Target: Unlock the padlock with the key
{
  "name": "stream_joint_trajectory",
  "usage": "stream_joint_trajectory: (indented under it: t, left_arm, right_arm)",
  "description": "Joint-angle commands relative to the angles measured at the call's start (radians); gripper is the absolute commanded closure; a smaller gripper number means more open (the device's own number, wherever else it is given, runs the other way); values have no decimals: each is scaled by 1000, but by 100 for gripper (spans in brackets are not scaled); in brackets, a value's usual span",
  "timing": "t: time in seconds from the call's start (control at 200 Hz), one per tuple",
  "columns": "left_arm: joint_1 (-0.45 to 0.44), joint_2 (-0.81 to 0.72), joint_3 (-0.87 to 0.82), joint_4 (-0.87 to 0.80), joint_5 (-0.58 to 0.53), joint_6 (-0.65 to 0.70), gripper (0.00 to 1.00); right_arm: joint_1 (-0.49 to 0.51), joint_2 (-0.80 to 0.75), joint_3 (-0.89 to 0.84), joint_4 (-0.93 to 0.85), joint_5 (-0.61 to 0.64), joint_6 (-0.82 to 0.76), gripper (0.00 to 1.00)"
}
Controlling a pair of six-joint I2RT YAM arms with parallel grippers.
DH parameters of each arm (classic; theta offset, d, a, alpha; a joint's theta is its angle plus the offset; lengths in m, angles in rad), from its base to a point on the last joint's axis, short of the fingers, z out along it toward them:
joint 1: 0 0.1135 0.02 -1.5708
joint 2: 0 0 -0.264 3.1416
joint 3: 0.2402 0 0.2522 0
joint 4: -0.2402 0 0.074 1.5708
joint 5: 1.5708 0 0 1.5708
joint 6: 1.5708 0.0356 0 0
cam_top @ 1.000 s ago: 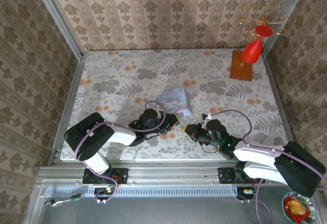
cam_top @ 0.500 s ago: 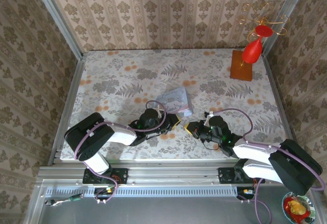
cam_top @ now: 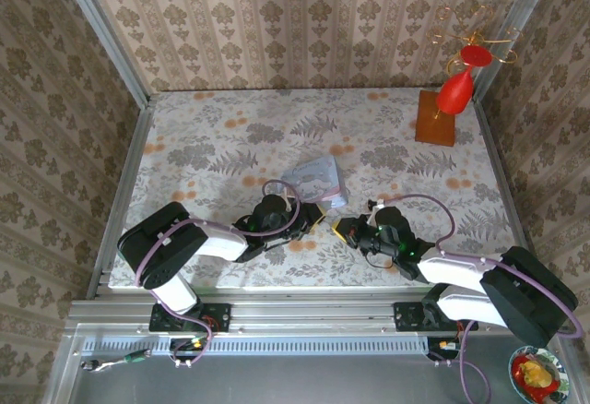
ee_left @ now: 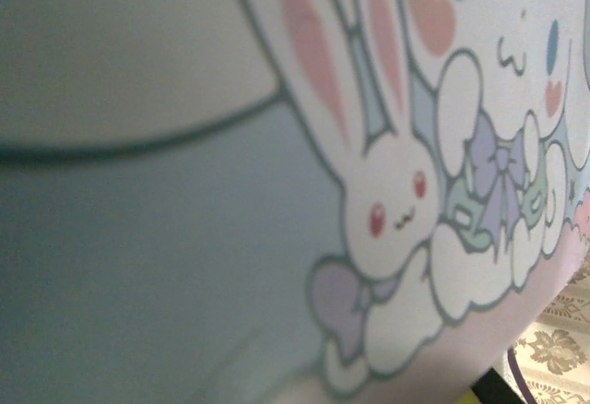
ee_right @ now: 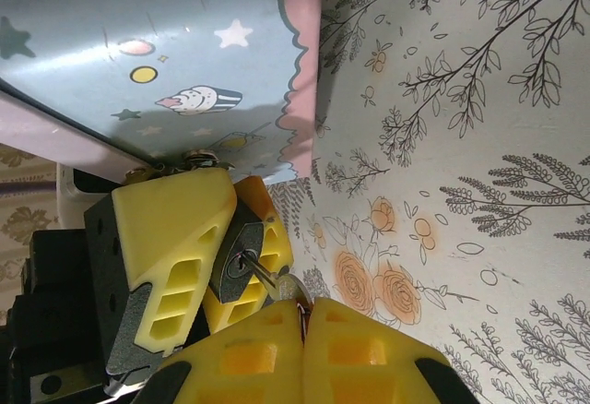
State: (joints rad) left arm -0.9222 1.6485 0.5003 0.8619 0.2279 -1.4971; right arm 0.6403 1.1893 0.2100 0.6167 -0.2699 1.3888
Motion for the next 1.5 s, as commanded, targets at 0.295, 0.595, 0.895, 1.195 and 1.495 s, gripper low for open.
stream_joint_trajectory:
  t: [0.295,0.595,0.895,1.195,1.495]
  left_arm:
    - [-38,11,46,80,94,-20,98]
    - [-38,-2,27,74,91,-17,99]
    - [-37,-8,41,33,96,10,99]
    - [-36,-23,48,-19,99,45,98]
    - [-46,-27,67,0,114,46,98]
  right_arm:
    - [46,105,84,159,-39,47,100]
    - [0,58,69,94,-19,22,100]
    - [-22,3,60,64,-36,34,100]
    - [-46,-64,64,-6,-38,25,100]
    - [-60,-18,56,17,-42,42,100]
